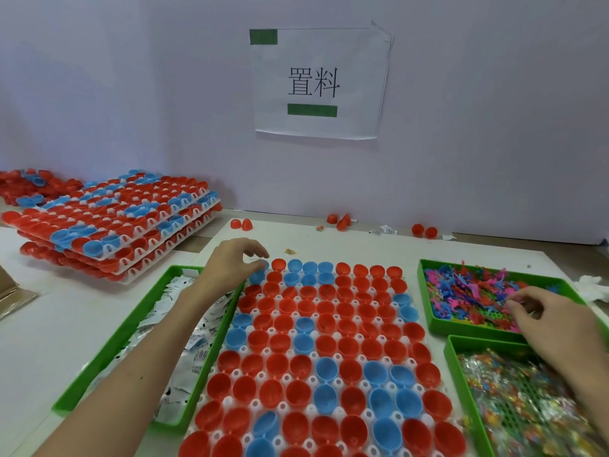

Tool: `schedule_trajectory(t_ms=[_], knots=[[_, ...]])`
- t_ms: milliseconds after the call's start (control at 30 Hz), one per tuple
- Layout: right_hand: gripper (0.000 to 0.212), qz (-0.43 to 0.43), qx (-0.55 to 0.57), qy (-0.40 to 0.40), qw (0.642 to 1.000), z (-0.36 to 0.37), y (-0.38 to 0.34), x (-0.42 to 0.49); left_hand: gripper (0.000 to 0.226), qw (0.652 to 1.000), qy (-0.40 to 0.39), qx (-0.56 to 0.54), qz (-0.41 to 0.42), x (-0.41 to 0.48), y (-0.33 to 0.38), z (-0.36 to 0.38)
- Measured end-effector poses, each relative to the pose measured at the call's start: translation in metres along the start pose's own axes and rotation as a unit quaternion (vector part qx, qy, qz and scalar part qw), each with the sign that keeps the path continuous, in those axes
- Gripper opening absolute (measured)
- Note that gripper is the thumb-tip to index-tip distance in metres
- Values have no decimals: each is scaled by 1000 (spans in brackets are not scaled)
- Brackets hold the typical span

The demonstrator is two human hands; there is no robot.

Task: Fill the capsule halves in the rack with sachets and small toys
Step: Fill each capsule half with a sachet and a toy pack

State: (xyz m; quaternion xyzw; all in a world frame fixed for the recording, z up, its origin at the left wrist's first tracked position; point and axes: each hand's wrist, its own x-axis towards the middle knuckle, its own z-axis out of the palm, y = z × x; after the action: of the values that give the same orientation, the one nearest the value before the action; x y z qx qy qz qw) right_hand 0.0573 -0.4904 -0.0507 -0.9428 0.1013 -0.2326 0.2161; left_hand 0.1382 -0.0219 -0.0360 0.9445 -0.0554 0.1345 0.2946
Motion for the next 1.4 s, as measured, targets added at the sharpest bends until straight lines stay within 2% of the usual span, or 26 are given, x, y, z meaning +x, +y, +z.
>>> schedule_trajectory(t_ms=[100, 167, 200, 267, 333, 400, 467, 533, 667, 733, 967, 1133, 1233, 1300, 1400], knots=[[4, 0, 12, 6, 1000, -3, -4, -1, 14, 995, 59, 73, 15, -12, 7, -5], [7, 1, 15, 14, 1000, -4, -5, -1, 6, 989, 90, 113, -27, -22, 4, -21], [9, 6, 18, 21, 1000, -5, -6, -1, 5, 986, 76, 137, -64, -28, -1, -32], [13, 9, 33, 47, 998, -8, -8, -1, 14, 973, -1, 191, -133, -43, -14, -52], [14, -10, 53, 91, 994, -12, -11, -1, 15, 954, -103, 228, -166, -62, -24, -64], [13, -49, 56, 145, 987, -18, -15, 0, 20, 950, -146, 205, -182, -79, -27, -65], [12, -71, 67, 175, 980, -28, -20, 2, 18, 964, -106, 161, -181, -88, -27, -62], [13, -64, 101, 162, 980, -41, -27, 5, 13, 973, -69, 135, -175, -92, -26, -62], [14, -49, 179, 135, 973, -71, -44, 0, 15, 980, -35, 119, -155, -99, -31, -61], [6, -57, 226, 142, 962, -84, -57, -10, 17, 982, -27, 117, -147, -101, -35, -60], [13, -65, 413, 155, 895, -105, -87, -67, 26, 978, -18, 146, -148, -108, -39, -60], [13, 2, 495, 161, 854, -98, -91, -99, 15, 974, 61, 170, -137, -114, -34, -67], [13, 40, 529, 173, 830, -88, -92, -111, 12, 969, 133, 168, -120, -120, -30, -69], [13, 32, 527, 166, 833, -80, -94, -121, 13, 970, 166, 146, -99, -123, -30, -70], [16, -6, 462, 76, 884, -65, -92, -137, 13, 978, 151, 110, -91, -125, -33, -68]])
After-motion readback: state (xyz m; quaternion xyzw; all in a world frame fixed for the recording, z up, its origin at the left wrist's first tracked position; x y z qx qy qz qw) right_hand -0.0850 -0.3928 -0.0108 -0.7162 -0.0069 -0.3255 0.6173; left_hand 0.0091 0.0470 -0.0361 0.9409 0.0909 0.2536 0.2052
